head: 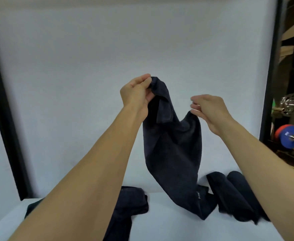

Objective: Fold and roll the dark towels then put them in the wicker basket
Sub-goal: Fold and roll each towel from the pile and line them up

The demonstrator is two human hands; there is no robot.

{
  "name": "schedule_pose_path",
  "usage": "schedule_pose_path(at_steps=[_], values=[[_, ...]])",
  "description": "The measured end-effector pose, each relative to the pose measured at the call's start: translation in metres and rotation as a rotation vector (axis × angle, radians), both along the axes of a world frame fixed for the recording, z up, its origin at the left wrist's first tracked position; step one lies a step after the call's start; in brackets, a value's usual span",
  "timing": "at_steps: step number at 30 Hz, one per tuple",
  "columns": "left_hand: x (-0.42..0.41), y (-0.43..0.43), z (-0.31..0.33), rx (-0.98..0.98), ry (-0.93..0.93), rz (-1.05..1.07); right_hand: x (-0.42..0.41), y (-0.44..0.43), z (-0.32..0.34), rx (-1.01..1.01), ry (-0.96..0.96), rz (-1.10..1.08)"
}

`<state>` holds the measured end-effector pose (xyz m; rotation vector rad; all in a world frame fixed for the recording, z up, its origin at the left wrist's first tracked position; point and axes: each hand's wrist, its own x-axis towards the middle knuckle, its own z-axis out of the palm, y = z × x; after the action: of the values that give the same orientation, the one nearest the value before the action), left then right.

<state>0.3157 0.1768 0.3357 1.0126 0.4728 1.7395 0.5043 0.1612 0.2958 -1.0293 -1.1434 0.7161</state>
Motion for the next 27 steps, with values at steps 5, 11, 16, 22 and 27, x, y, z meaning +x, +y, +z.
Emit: schedule_pose_path(at_steps=[5, 11, 16, 22, 27], values=[[0.021, -0.003, -0.008, -0.02, 0.075, 0.014, -0.042, -0.032, -0.012, 0.135, -0.562, 0.032], [0.0, 0.007, -0.018, 0.14, 0.627, 0.417, -0.018, -0.014, 0.005, 0.231, -0.533, -0.23], [-0.024, 0.012, -0.011, 0.22, 0.941, 0.779, -0.003, -0.01, 0.046, 0.281, -0.505, -0.247], [-0.042, 0.016, 0.003, 0.185, 1.248, 0.807, 0.0, -0.002, 0.068, 0.262, -0.464, -0.176], [-0.046, 0.013, 0.006, 0.182, 1.433, 0.663, -0.009, 0.0, 0.064, 0.292, -0.511, -0.097]])
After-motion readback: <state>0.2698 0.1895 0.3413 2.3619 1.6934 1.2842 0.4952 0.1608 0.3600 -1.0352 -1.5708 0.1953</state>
